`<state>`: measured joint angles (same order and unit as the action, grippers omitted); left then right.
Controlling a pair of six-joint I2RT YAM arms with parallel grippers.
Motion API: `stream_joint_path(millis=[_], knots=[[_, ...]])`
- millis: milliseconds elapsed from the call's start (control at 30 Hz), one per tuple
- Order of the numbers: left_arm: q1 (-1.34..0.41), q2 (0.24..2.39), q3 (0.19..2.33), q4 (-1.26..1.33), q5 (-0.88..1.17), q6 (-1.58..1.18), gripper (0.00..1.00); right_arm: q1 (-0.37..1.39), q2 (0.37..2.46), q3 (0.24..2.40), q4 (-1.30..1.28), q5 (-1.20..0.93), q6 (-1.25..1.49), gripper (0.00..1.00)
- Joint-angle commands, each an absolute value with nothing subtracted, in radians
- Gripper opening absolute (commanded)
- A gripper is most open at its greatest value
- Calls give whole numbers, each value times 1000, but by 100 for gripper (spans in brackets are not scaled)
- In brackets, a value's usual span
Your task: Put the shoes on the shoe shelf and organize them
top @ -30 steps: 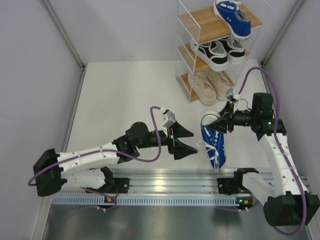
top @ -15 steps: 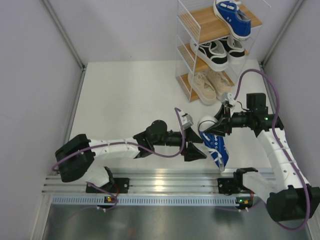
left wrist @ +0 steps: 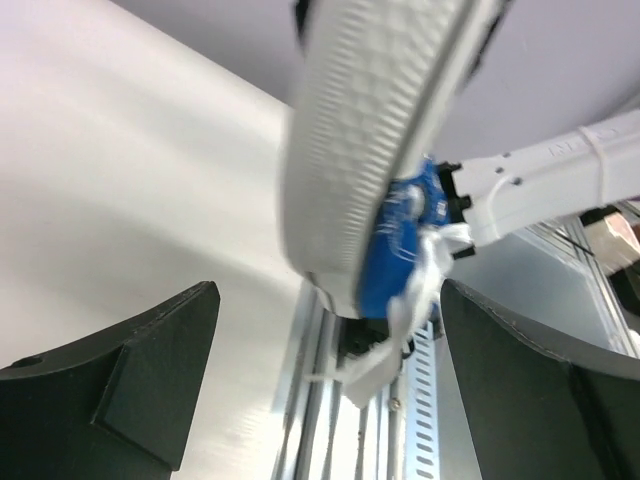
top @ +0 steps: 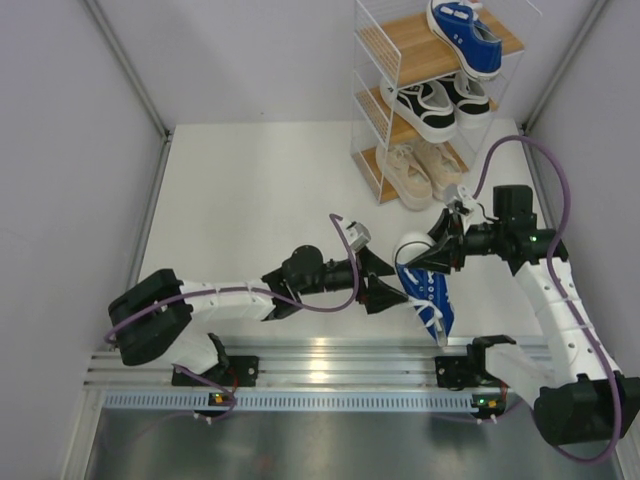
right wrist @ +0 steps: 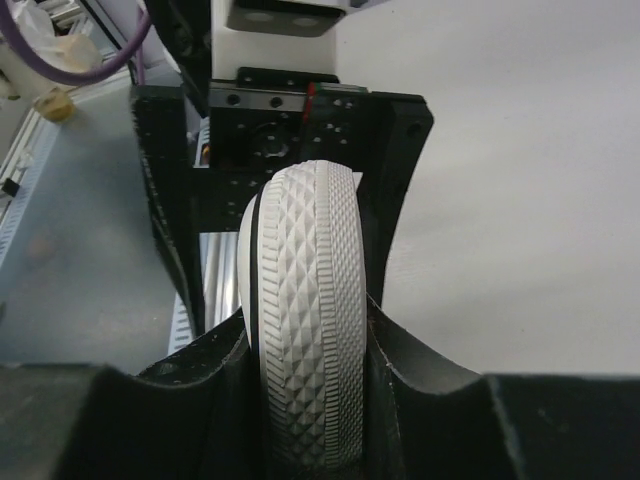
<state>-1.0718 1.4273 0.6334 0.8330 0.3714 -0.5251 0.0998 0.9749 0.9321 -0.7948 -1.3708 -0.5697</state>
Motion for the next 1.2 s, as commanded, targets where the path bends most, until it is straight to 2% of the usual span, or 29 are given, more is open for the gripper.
stream_joint_path(millis=[0, 300, 467, 567, 600, 700, 733, 767, 833, 867, 900, 967, 1000, 1100, 1167], knots=[[-1052, 1402, 632, 936, 314, -506, 97, 110, 956, 994, -756, -1584, -520, 0], [-1049, 1486, 679, 1138, 440, -589, 96, 109, 968, 979, -729, -1605, -496, 0], [-1049, 1558, 735, 1189, 521, -656, 89, 110, 979, 974, -718, -1611, -485, 0], [-1049, 1604, 758, 1210, 554, -704, 74, 110, 980, 973, -716, -1609, -486, 0], [-1045, 1627, 768, 1218, 563, -741, 60, 109, 980, 971, -715, -1606, -485, 0], [-1026, 1654, 769, 1252, 601, -825, 38, 109, 971, 971, -715, -1582, -483, 0], [-1020, 1654, 761, 1253, 604, -837, 25, 110, 968, 971, -713, -1577, -483, 0], [-1016, 1652, 755, 1253, 606, -847, 19, 110, 965, 974, -713, -1571, -482, 0], [-1005, 1638, 739, 1253, 600, -861, 3, 109, 959, 979, -715, -1536, -479, 13], [-1002, 1625, 721, 1253, 591, -876, 0, 109, 956, 988, -724, -1501, -479, 22], [-991, 1617, 709, 1252, 577, -890, 0, 110, 956, 995, -735, -1474, -480, 45], [-973, 1602, 683, 1233, 569, -934, 0, 110, 951, 1061, -782, -1387, -520, 67], [-944, 1586, 677, 1195, 572, -981, 0, 109, 951, 1096, -866, -1259, -555, 81], [-867, 1545, 649, 1064, 565, -1093, 0, 110, 951, 1245, -1025, -1030, -675, 99], [-816, 1516, 637, 930, 549, -1144, 0, 110, 928, 1297, -1086, -983, -776, 99]])
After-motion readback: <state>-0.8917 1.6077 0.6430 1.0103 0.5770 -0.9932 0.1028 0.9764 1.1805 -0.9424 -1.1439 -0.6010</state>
